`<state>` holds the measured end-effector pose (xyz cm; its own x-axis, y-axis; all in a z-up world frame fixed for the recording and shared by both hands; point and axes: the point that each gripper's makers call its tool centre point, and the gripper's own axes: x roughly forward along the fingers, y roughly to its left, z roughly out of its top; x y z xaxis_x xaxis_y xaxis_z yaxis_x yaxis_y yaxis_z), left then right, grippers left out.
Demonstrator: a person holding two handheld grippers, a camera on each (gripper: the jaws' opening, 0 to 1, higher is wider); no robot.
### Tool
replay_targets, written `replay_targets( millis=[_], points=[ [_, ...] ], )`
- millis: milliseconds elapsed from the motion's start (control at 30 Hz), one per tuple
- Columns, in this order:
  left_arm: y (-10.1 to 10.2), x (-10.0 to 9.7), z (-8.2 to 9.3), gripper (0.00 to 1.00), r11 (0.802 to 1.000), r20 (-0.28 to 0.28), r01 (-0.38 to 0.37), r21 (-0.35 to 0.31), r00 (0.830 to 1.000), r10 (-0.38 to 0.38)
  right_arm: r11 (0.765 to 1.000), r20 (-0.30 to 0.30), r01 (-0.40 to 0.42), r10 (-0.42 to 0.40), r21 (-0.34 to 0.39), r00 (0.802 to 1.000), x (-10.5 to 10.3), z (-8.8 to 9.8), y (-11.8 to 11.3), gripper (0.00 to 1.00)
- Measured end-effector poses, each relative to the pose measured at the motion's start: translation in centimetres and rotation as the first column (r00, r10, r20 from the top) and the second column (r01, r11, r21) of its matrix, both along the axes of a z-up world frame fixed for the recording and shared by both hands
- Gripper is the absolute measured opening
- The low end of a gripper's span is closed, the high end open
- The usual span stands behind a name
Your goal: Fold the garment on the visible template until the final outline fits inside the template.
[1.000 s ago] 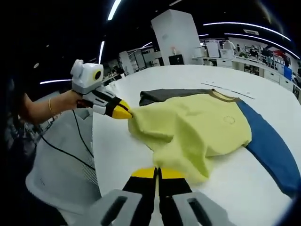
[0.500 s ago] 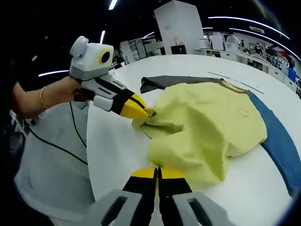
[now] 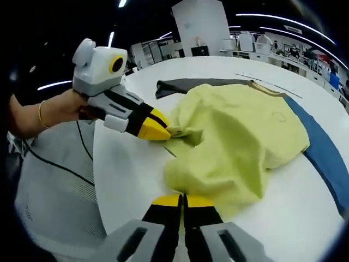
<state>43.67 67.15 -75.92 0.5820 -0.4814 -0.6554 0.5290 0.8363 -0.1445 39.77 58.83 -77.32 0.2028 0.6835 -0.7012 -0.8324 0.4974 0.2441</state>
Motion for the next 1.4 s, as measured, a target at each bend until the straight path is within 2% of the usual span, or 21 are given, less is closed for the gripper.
replay_targets(
  millis=[67, 133, 200, 333, 500, 600, 800, 1033, 1233, 1400],
  points=[
    [-0.2, -0.1, 0.3, 0.06, 1.000, 0.033, 0.017, 0.012, 0.999, -0.017, 0.999, -0.028, 0.041, -0.041, 0.019, 0.999, 0.0, 0.2, 0.0, 0.00],
    [-0.3, -0.4, 1.1, 0.11, 1.000, 0.046, 0.020, -0.009, 0.999, -0.020, 0.997, -0.043, 0.062, -0.060, 0.046, 0.997, -0.2, 0.7, 0.2, 0.11],
    [-0.4, -0.7, 2.1, 0.19, 0.999, 0.062, 0.019, -0.042, 0.998, -0.016, 0.997, -0.035, 0.070, -0.068, 0.040, 0.997, -0.3, 1.0, -0.1, 0.18],
    [0.6, -1.1, 3.4, 0.25, 1.000, 0.088, 0.007, -0.030, 0.996, -0.005, 0.989, -0.051, 0.133, -0.130, 0.059, 0.990, -0.1, 1.7, -0.7, 0.27],
    [2.5, -0.3, 4.6, 0.37, 0.996, 0.106, -0.072, -0.058, 0.991, 0.078, 0.974, -0.064, 0.210, -0.206, 0.080, 0.977, 0.4, 2.7, -1.8, 0.38],
    [3.5, 0.2, 4.6, 0.40, 0.988, 0.083, -0.125, -0.094, 0.988, 0.133, 0.959, -0.084, 0.274, -0.268, 0.075, 0.960, 0.5, 2.9, -2.5, 0.40],
    [5.5, 0.4, 3.9, 0.36, 0.971, 0.051, -0.219, -0.096, 0.973, 0.224, 0.928, -0.105, 0.371, -0.367, 0.029, 0.924, 0.6, 2.4, -4.0, 0.37],
    [7.8, 0.6, 2.9, 0.27, 0.935, 0.016, -0.333, -0.120, 0.941, 0.337, 0.895, -0.107, 0.446, -0.446, -0.023, 0.889, 0.3, 1.4, -5.2, 0.31],
    [9.8, 1.8, 2.1, 0.19, 0.915, 0.000, -0.392, -0.091, 0.919, 0.394, 0.886, -0.115, 0.463, -0.464, -0.036, 0.879, -0.2, 1.0, -4.7, 0.27],
    [10.0, 2.7, 1.7, 0.16, 0.917, -0.016, -0.384, -0.108, 0.923, 0.385, 0.885, -0.131, 0.464, -0.465, -0.038, 0.876, -0.4, 0.8, -4.0, 0.26]
  ],
)
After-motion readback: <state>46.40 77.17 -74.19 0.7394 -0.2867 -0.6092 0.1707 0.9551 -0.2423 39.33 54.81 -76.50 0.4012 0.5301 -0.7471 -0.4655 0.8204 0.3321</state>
